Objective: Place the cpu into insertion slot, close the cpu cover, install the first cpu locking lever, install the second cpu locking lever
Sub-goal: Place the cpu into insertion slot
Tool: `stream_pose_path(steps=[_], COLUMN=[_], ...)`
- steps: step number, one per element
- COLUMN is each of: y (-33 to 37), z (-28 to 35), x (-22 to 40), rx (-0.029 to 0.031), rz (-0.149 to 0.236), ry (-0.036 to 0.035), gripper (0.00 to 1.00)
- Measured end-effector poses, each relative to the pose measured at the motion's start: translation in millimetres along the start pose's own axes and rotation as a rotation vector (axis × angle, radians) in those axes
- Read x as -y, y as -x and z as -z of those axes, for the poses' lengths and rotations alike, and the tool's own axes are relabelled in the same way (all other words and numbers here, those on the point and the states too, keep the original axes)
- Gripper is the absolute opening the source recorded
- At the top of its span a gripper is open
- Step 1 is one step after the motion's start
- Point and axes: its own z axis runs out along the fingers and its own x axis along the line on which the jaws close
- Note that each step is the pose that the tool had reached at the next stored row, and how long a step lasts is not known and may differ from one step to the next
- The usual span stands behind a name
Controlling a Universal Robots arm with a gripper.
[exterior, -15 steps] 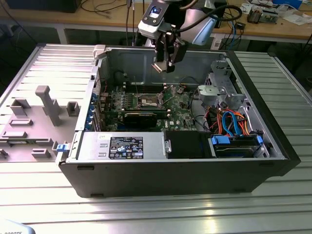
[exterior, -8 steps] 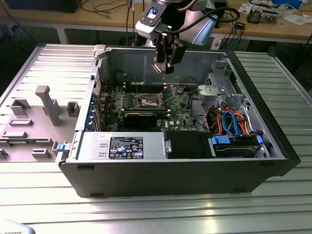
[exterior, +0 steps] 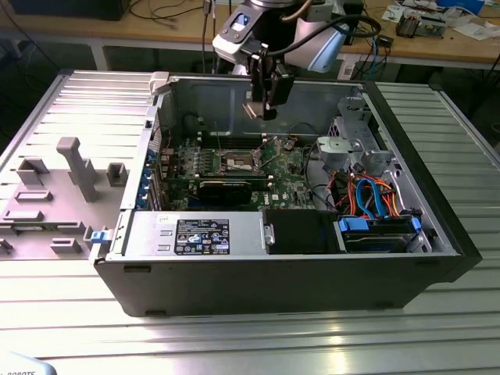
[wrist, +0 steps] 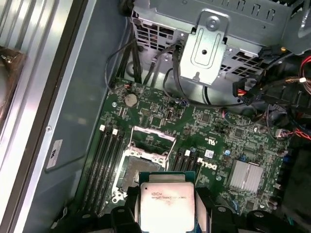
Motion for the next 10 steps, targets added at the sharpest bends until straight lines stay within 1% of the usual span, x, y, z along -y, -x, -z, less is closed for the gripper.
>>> stream_pose_path(steps=[3, 5, 8, 9, 10], y=[0.0, -0.1, -0.1, -0.1, -0.1], z=[-1.1, -2.3, -3.5, -4.2, -5.4], x=[0.1, 0.2, 0.4, 0.3, 0.4], rx=[0.0008, 0.0017, 0.0022, 0.0022, 0.0021], rz=[-0.038, -0.081, -0.117, -0.132, -0.163], ry=[-0.0012, -0.0023, -0.0043, -0.0061, -0.0107], gripper=[0.54, 0.54, 0.54, 0.54, 0.54])
